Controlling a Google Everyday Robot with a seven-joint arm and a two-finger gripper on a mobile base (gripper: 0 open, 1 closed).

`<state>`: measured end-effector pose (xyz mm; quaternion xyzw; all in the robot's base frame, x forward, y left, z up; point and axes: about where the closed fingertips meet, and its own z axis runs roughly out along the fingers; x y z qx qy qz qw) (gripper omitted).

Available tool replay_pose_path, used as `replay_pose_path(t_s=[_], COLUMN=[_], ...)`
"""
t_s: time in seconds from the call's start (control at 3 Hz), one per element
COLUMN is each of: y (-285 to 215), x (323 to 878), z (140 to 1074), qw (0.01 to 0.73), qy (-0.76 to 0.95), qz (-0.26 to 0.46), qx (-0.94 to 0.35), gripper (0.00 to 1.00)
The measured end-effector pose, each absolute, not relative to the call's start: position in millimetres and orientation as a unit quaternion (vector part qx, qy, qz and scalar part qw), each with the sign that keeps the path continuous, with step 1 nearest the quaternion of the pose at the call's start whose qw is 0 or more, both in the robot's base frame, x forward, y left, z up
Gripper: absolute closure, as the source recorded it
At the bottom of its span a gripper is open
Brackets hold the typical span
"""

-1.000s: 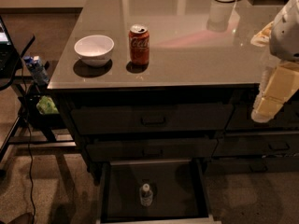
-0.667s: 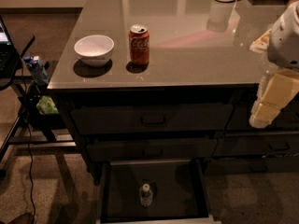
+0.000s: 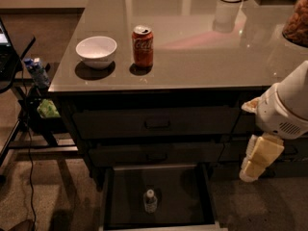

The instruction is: Pick blue plastic bottle from bottom drawer and place on counter

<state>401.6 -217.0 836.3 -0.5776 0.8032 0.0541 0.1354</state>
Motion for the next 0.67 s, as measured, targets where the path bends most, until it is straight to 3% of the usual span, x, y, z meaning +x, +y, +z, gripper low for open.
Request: replay_pose_path(t_s=[0.67], y=[-214], x=[399], z=[824], qw=[0.134], qy=[0.803], qz=[0.067], qx=[-0.577], gripper=[0.00])
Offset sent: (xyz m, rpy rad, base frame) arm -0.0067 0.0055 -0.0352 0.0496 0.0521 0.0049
